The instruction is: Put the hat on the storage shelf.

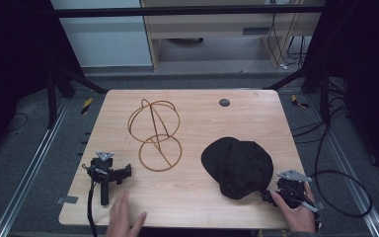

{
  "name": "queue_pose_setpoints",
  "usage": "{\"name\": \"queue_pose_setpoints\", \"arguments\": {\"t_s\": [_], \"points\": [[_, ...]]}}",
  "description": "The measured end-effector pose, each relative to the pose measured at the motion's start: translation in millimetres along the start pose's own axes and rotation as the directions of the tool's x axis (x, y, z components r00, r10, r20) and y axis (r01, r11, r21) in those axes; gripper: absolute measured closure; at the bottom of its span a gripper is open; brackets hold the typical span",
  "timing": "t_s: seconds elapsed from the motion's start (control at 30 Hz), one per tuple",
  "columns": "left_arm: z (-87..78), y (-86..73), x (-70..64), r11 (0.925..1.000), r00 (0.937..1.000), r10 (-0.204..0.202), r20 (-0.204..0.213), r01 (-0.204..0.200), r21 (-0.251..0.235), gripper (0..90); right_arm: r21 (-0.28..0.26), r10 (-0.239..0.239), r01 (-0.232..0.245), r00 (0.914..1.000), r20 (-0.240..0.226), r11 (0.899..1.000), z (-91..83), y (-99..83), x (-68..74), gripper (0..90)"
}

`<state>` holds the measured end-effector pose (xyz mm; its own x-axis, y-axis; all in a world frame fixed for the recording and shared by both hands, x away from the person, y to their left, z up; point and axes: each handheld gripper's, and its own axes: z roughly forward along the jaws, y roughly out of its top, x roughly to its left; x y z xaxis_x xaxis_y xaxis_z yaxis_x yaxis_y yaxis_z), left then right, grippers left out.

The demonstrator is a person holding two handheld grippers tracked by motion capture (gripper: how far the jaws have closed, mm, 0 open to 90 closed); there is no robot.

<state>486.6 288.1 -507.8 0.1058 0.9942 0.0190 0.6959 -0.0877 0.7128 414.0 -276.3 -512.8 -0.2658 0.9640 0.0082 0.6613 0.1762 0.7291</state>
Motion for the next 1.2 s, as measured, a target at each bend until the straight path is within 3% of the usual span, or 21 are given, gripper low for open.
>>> {"name": "queue_pose_setpoints", "arguments": {"t_s": [0.1,0.23,0.27,0.33,0.53,0.73,1.0,1.2], "points": [[0.8,0.8,2.6,0.9999,0.9997,0.016,0.017,-0.016,0.0,0.0,0.0,0.0,0.0,1.0,0.001,1.0,0.3,0.3,0.6,3.3],[1.7,1.5,5.7,0.9997,0.9993,0.024,0.027,-0.024,-0.002,0.0,0.031,0.015,-0.013,0.9984,-0.055,0.999,-6.6,2.8,0.2,9.0],[1.6,1.5,5.8,0.9996,0.9993,0.026,0.027,-0.026,0.0,0.0,0.033,0.015,-0.013,0.9986,-0.052,0.999,-8.6,2.5,1.5,9.5],[1.6,1.6,5.9,0.9996,0.9993,0.028,0.027,-0.028,0.0,0.0,0.035,-0.013,0.015,0.9988,-0.047,0.999,-13.8,2.6,3.7,8.6],[1.6,1.6,5.9,0.9996,0.9993,0.027,0.027,-0.027,0.0,0.0,0.049,-0.038,0.041,0.9972,-0.064,0.998,-31.6,10.7,10.2,9.2],[1.6,1.6,5.3,0.9998,0.9995,0.022,0.024,-0.022,0.0,0.0,0.046,-0.055,0.061,0.9917,-0.116,0.997,-54.6,15.5,17.1,10.2],[1.5,1.5,5.5,0.9997,0.9994,0.024,0.025,-0.024,0.0,0.0,0.035,-0.054,0.06,0.9877,-0.147,0.998,-77.2,38.4,22.3,10.0],[2.3,2.1,8.7,0.9996,0.9992,0.027,0.031,-0.027,-0.001,0.0,0.018,-0.097,0.101,0.984,-0.15,0.995,-94.7,62.7,31.0,9.9]]}}
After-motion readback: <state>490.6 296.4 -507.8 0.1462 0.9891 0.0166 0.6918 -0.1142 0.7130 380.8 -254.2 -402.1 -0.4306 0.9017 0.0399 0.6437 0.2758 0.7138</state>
